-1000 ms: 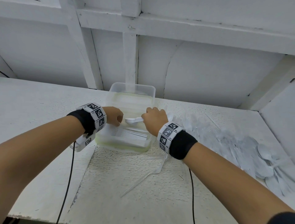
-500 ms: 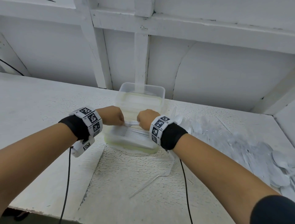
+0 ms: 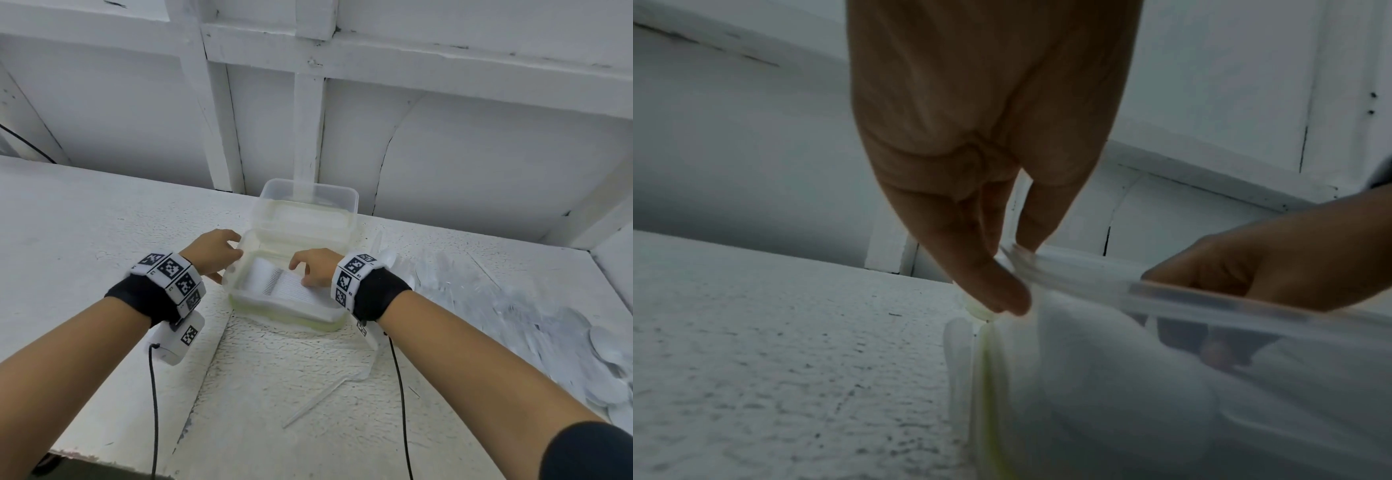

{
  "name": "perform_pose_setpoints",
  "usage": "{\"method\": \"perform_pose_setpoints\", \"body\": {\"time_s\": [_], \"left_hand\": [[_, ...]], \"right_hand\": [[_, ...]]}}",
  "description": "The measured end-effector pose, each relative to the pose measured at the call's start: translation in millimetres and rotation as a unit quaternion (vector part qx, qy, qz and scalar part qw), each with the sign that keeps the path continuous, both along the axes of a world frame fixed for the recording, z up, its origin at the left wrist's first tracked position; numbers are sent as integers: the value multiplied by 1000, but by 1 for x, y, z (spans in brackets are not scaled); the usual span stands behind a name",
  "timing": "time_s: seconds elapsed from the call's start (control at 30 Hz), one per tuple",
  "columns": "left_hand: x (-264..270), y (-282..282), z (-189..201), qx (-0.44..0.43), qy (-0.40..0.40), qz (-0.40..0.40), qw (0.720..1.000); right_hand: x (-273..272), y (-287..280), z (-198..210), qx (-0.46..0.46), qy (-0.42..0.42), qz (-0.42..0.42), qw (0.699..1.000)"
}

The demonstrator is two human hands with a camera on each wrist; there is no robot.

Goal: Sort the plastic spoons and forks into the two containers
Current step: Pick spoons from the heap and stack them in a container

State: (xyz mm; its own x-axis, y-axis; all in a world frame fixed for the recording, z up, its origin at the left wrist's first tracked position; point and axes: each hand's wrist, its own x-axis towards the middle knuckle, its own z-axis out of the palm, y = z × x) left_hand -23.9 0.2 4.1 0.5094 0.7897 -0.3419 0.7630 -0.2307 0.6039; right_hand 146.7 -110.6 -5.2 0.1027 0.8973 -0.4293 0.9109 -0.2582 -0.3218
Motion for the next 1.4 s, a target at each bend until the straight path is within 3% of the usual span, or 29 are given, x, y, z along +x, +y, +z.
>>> {"method": "perform_pose_setpoints", "body": {"time_s": [0.37, 0.53, 0.67, 0.8, 0.93, 1.1, 1.27, 1.4], "left_hand": [[0, -2, 1, 6, 1, 1, 1000], [-2, -11, 12, 133, 37, -22, 990], [6, -43, 30, 201, -61, -50, 976], [25, -102, 40, 196, -127, -158, 959], [55, -158, 23, 166, -136, -232, 949], [100, -197, -14, 150, -66, -312, 936], [134, -212, -40, 235, 103, -348, 902], [146, -219, -42, 261, 122, -357, 889]], "right_hand": [[-2, -3, -2, 9, -6, 5, 1000], [2, -20, 19, 69, -2, 6, 998], [17, -64, 48, 145, 19, -9, 989], [45, -132, 59, 184, 2, -49, 982], [67, -198, 44, 160, -4, -106, 981], [79, -252, 10, 140, 2, -171, 975], [80, -279, -13, 142, 11, -196, 970], [79, -280, -18, 128, -12, -186, 974]]}}
